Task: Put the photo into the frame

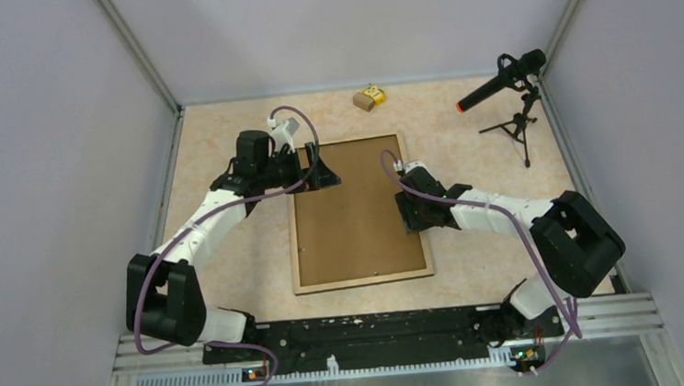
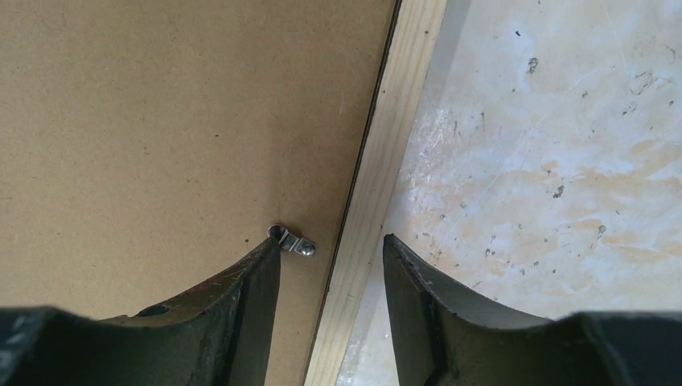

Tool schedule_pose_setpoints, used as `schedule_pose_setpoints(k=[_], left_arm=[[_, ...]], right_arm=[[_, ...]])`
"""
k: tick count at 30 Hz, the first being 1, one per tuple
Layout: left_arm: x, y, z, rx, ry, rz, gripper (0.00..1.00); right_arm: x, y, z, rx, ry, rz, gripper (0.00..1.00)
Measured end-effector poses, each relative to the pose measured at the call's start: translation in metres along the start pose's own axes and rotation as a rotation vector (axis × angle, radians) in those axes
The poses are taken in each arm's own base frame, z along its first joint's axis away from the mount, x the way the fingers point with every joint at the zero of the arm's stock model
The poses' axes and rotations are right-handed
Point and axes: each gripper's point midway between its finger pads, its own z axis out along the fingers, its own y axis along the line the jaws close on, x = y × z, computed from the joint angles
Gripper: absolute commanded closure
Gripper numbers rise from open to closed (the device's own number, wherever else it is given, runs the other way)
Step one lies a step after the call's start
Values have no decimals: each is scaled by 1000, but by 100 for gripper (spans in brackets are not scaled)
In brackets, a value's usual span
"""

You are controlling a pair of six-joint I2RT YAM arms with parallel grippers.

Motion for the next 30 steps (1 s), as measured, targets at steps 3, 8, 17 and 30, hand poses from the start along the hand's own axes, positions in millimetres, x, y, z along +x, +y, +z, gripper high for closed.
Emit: schedule_pose_setpoints(k=[3,8,17,30], left_arm=[[0,0,0,0,0,0,1],[0,0,0,0,0,0,2],[0,0,0,0,0,0,2],[0,0,0,0,0,0,2]], right_arm=[[-2,1,1,1,-7,8,57],[-3,-1,2,17,-13,31,75],[-6,-5,4,103,-1,133,94],[-6,-3,5,171,21,311,100]])
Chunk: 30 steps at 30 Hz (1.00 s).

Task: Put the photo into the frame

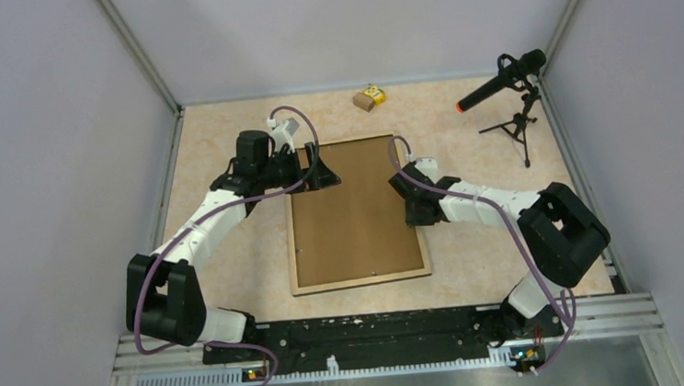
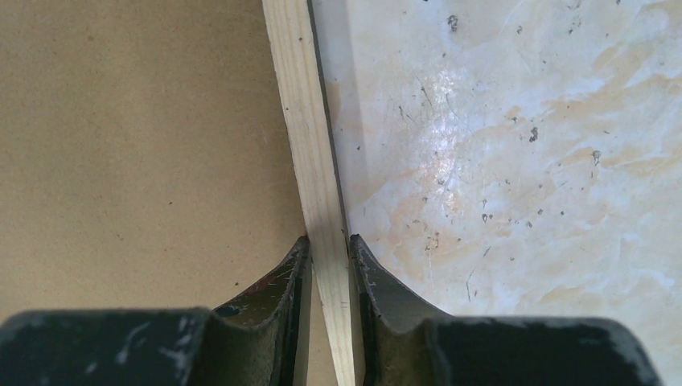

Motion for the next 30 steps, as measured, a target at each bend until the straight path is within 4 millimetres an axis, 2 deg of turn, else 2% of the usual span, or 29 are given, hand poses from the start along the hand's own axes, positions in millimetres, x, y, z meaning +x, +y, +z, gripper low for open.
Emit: schedule_pose_setpoints(k=[9,12,17,25,30], left_arm=[[0,0,0,0,0,0,2],[0,0,0,0,0,0,2],[0,0,0,0,0,0,2],[1,1,0,0,1,0,2],[2,1,2,11,1,3,2]], right_arm=[[2,0,-3,19,11,-2,99],[3,2,-4,13,21,-7,73],[5,2,-9,-4,32,-17,60],[2,5,-25,-68,7,-8,56],[9,5,-23,-83,23,-3,64]])
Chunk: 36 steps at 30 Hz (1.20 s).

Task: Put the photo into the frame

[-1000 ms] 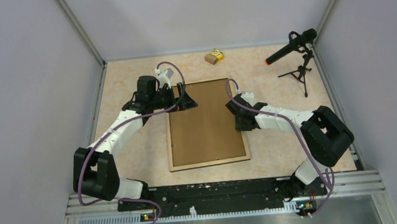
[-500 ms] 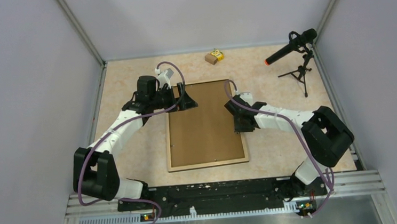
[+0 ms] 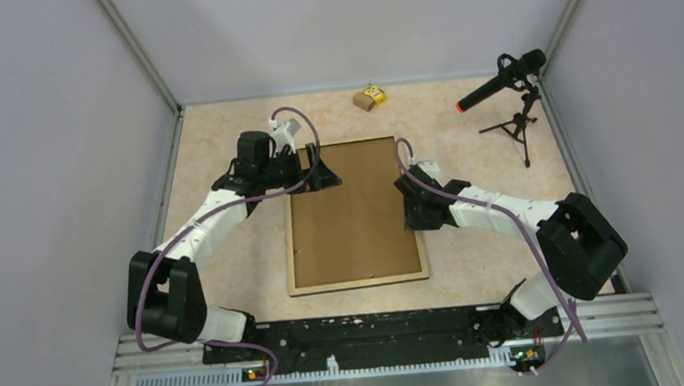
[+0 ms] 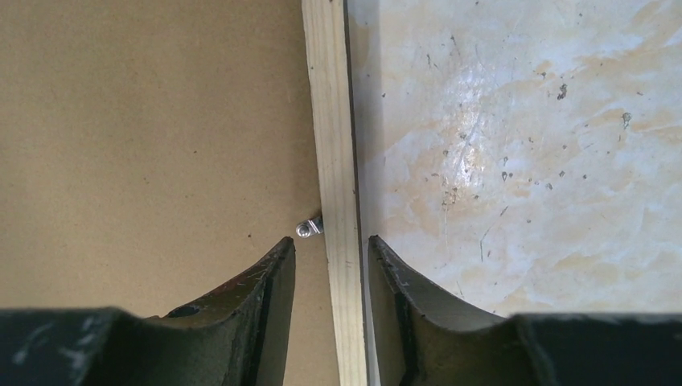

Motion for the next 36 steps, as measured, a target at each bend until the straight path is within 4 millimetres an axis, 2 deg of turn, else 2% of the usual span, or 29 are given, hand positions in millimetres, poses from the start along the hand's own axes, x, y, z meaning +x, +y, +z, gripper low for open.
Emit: schedule_pose_setpoints(k=[5,9,16,17,20,22,27,30,36], left_arm=[[8,2,6,21,30,-10,2],[17,-2,14,49,67,-6,2],[46,-17,32,118,165,50,2],[50,-18,34,123,176,58,2],[62,-26,40,137,209,103,1],[72,-33,44,139,229,136,2],[94,-54,53,139,263,185,2],[106,-65,48,124,260,170,2],[116,-90,44,87,220,163,2]], right_arm=[[-6,-5,6,-16,8,36,69],[-13,-12,20,-33,34,75,69],[-20,-7,31,-59,63,36,68],[-24,-6,33,-60,55,30,70],[-31,-1,38,-60,59,11,92],[-32,0,39,-64,62,1,100],[-33,2,38,-77,62,-7,100],[-30,4,35,-94,70,9,100],[-19,12,24,-131,126,108,100]])
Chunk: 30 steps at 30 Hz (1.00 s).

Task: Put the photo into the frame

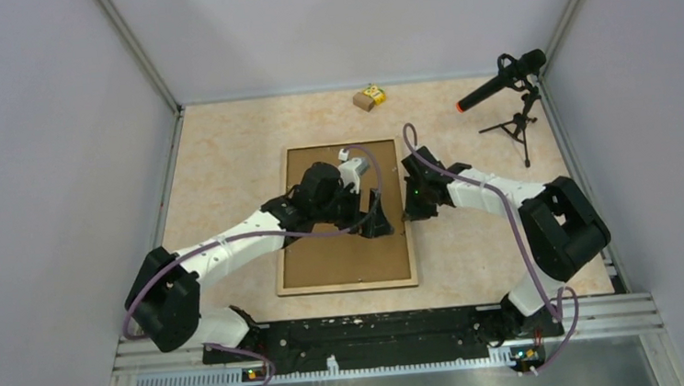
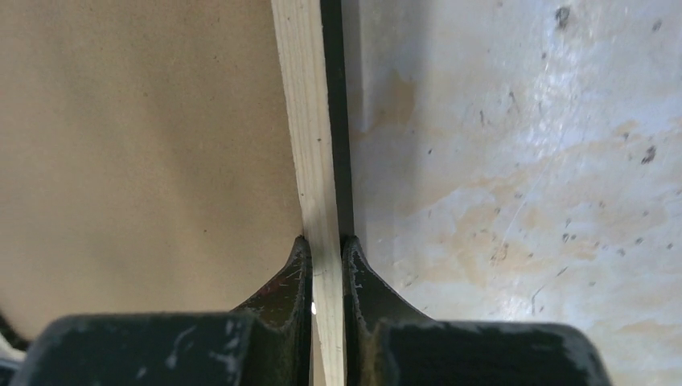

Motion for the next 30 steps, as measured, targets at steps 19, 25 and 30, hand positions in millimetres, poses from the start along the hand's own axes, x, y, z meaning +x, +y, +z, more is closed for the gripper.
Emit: schedule_pose_setpoints(k=[19,25,30], left_arm=[[92,-37,22,-291,94,479,2],[102,-3,41,-558,123,542,1],[104,7,58,-749,138,623,2]], right_arm=[[2,16,-22,-27,21,280,100],[3,19,-23,-39,35,316,100],[4,21,-24,-42,38,333,100]])
